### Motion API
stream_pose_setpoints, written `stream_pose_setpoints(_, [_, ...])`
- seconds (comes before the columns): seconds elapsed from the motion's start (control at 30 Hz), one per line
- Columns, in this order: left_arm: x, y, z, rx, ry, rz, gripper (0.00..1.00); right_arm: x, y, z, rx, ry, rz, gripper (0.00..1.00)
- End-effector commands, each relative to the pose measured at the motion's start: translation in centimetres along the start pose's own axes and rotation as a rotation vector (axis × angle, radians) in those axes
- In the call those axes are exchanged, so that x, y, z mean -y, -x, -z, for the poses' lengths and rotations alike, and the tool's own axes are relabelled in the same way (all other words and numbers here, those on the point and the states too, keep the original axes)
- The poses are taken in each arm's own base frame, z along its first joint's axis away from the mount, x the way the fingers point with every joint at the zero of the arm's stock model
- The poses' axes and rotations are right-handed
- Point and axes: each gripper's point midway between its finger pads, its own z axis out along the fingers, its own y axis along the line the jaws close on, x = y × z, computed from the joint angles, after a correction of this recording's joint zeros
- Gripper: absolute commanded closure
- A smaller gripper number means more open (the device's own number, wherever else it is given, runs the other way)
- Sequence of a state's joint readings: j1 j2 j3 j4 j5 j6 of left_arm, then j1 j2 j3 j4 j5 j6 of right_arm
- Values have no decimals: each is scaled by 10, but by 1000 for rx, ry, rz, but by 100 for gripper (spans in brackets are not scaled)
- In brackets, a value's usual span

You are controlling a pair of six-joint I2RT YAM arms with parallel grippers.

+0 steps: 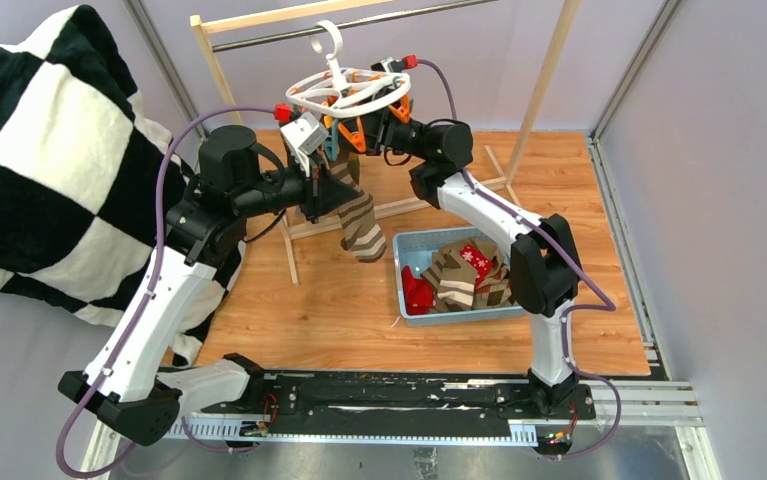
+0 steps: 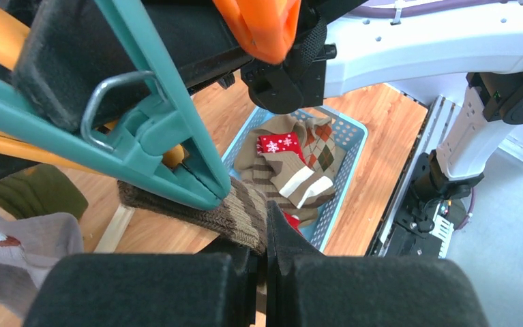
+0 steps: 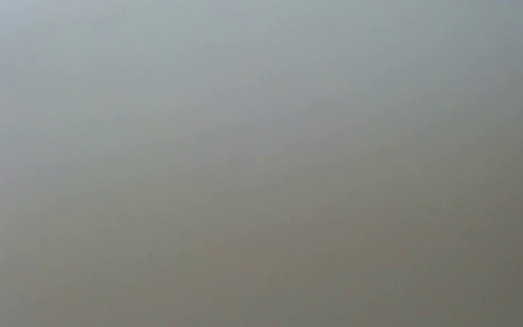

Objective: Remove the socks clipped to the hanger
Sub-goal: Remove the sock from the hanger.

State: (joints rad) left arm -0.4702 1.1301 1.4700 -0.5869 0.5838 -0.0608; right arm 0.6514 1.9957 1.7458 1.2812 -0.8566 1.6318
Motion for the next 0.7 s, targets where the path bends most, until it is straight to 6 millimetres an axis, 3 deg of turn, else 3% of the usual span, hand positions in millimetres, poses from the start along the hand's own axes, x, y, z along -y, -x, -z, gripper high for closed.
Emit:
stream_pose_setpoints(0.0, [7,0,7,-7,-21,5,100,-24,3,-8,22,79,23,60])
stream_pose_setpoints(0.3, [7,-5,8,-18,-19,9,100,-31,11,-15,53,112,4,63])
stream_pose_setpoints(0.67, [6,-8,11,-24,-4,4,100,-25,16,-19,102,105,-35,55])
